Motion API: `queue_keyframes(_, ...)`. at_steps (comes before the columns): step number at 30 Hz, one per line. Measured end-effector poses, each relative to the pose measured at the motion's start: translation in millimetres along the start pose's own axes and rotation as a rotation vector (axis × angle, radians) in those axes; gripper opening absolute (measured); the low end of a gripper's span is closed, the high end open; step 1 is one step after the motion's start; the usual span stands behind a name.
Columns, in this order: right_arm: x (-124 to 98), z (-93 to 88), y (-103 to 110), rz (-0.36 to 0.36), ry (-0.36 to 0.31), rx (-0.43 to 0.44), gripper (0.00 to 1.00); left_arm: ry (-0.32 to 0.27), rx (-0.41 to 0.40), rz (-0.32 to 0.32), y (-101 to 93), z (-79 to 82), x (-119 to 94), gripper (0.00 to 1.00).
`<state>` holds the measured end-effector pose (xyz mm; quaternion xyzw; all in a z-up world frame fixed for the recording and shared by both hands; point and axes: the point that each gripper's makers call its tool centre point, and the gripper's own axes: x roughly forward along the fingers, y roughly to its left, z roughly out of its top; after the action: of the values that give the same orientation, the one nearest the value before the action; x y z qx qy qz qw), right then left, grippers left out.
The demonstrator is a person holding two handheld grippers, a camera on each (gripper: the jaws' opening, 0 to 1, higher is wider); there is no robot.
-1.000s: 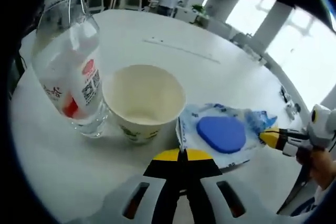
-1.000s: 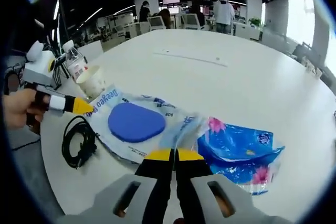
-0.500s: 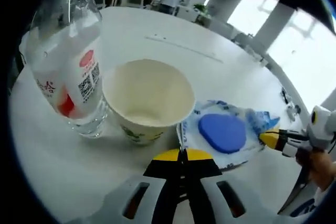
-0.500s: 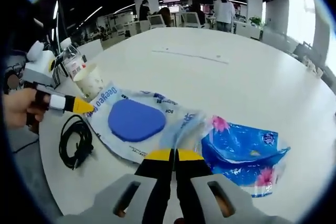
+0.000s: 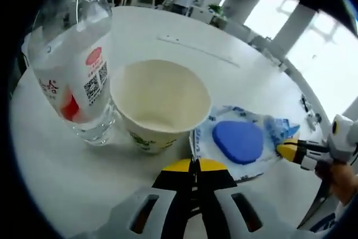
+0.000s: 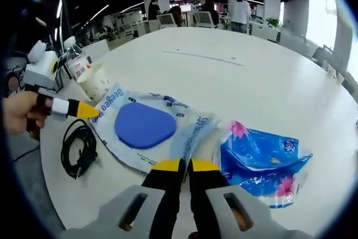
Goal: Arrange the tabletop items into an orderly group along one side of the table until the central work area is clear of visible clutter.
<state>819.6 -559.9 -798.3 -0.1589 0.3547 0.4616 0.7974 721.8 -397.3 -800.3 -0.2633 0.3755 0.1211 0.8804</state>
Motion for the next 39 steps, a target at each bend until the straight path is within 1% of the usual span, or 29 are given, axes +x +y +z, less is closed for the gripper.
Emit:
queue_keyframes(3, -1, -1.4, 3, 0.003, 0.004, -0.025, 0.05, -0.003, -0.018, 0.019, 4.3, -1.1, -1, 0.0)
queue_keyframes(5, -4, -2.4, 5, 0.003, 0.002, -0.078, 0.08, -0.006, 0.001, 0.051, 9.7, -2.9, -4, 0.02)
queue_keyframes(6, -5, -3.0, 6, 0.001, 0.001, -0.084, 0.09, -0.019, 0.01, 0.055, 10.5, -1.7, -5, 0.05)
queue_keyframes(8, -7, -3.9, 8, 0.004, -0.005, -0.076, 0.12, -0.015, 0.018, 0.05, 9.4, -2.9, -6, 0.06)
queue_keyframes(11, -10, -4.9, 10, 0.008, -0.005, -0.064, 0.17, -0.023, 0.017, 0.05, 10.3, -2.2, -10, 0.12)
queue_keyframes(15, -14, -4.9, 15, 0.021, -0.011, -0.085, 0.2, -0.022, 0.028, 0.049, 8.2, -4.8, -17, 0.17)
queue_keyframes(18, -22, -2.5, 18, 0.027, -0.027, -0.071, 0.26, -0.032, 0.032, 0.05, 8.3, -4.9, -23, 0.19)
queue_keyframes(20, -23, -3.0, 21, 0.045, -0.03, -0.063, 0.3, -0.029, 0.032, 0.05, 6.9, -6.9, -26, 0.2)
queue_keyframes(23, -28, -5.0, 22, 0.05, -0.037, -0.056, 0.33, -0.026, 0.02, 0.051, 9.2, -8.3, -29, 0.25)
queue_keyframes(25, -29, -4.6, 22, 0.056, -0.046, -0.045, 0.37, -0.024, 0.027, 0.044, 9.6, -9.4, -31, 0.29)
queue_keyframes(26, -32, -4.0, 23, 0.062, -0.047, -0.038, 0.39, -0.023, 0.048, 0.039, 9.0, -10.6, -31, 0.33)
queue_keyframes(27, -33, -4.1, 23, 0.065, -0.046, -0.036, 0.42, -0.025, 0.069, 0.05, 10.2, -11.1, -33, 0.38)
queue_keyframes(28, -34, -4.3, 23, 0.065, -0.046, -0.036, 0.44, -0.039, 0.097, 0.067, 12.1, -9.4, -35, 0.41)
queue_keyframes(29, -34, -4.5, 22, 0.066, -0.047, -0.037, 0.45, -0.054, 0.109, 0.069, 12.0, -7.3, -36, 0.44)
queue_keyframes(31, -38, -3.3, 22, 0.074, -0.054, -0.028, 0.48, -0.057, 0.111, 0.061, 9.6, -6.6, -39, 0.53)
queue_keyframes(32, -40, -2.9, 23, 0.08, -0.054, -0.017, 0.5, -0.056, 0.112, 0.059, 9.2, -6.6, -40, 0.6)
queue_keyframes(34, -42, -2.6, 23, 0.083, -0.055, -0.003, 0.57, -0.055, 0.112, 0.056, 8.6, -6.9, -41, 0.72)
queue_keyframes(35, -42, -2.3, 22, 0.08, -0.056, -0.001, 0.59, -0.045, 0.12, 0.059, 8.7, -9.2, -42, 0.78)
queue_keyframes(37, -45, -1.7, 21, 0.077, -0.058, 0.006, 0.61, -0.032, 0.143, 0.071, 9.5, -13.5, -48, 0.82)
queue_keyframes(39, -49, 0.1, 21, 0.08, -0.066, 0.021, 0.63, -0.03, 0.152, 0.081, 9.6, -15.9, -55, 0.83)
